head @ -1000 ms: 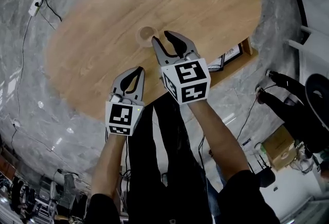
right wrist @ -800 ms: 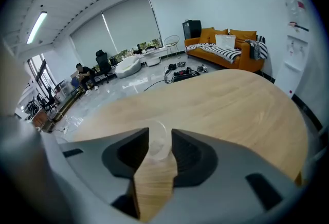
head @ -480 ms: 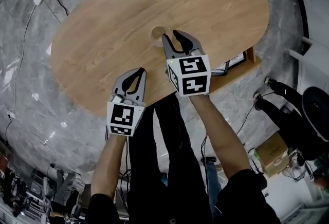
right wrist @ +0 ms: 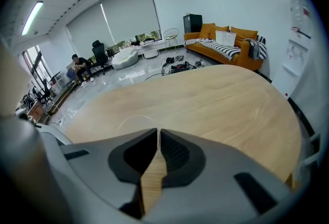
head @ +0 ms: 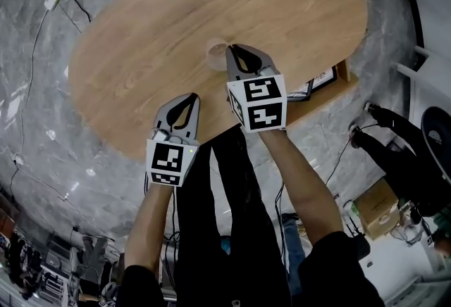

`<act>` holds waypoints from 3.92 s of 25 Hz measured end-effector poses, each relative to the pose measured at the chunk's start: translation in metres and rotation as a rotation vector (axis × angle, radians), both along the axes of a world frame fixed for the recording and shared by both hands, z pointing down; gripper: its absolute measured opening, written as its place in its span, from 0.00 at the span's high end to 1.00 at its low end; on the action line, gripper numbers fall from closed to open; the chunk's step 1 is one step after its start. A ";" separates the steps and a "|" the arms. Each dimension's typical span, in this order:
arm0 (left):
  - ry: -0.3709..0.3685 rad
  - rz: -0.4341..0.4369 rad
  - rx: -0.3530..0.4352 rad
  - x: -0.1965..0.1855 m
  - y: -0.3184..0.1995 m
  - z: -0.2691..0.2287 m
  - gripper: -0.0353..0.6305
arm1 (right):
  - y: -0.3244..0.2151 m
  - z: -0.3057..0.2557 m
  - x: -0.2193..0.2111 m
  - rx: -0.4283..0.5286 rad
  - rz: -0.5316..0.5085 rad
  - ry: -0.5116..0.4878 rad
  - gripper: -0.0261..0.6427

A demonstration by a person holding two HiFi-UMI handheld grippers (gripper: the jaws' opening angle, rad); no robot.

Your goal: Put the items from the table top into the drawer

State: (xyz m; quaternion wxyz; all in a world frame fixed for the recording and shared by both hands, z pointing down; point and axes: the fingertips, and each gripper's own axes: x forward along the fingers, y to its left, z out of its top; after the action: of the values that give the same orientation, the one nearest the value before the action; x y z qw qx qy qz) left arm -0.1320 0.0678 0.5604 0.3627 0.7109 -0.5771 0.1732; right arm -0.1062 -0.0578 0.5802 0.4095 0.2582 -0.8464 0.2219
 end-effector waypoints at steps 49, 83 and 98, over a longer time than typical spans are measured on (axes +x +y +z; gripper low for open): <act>-0.008 0.579 -0.006 0.236 -0.069 -0.004 0.92 | -0.003 0.033 0.346 -0.103 0.669 0.014 0.92; -0.028 0.574 -0.010 0.215 -0.058 -0.013 0.92 | 0.047 0.048 0.320 0.001 0.472 0.265 0.94; -0.023 0.593 0.066 0.229 -0.067 -0.120 0.92 | 0.072 -0.087 0.300 -0.037 0.743 -0.024 0.95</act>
State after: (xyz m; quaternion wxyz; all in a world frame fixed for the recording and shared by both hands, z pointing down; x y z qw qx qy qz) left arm 0.0967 0.0008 0.4407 0.2664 0.8578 -0.3538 0.2608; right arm 0.1940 0.0146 0.4928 0.2957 0.5377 -0.6955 0.3737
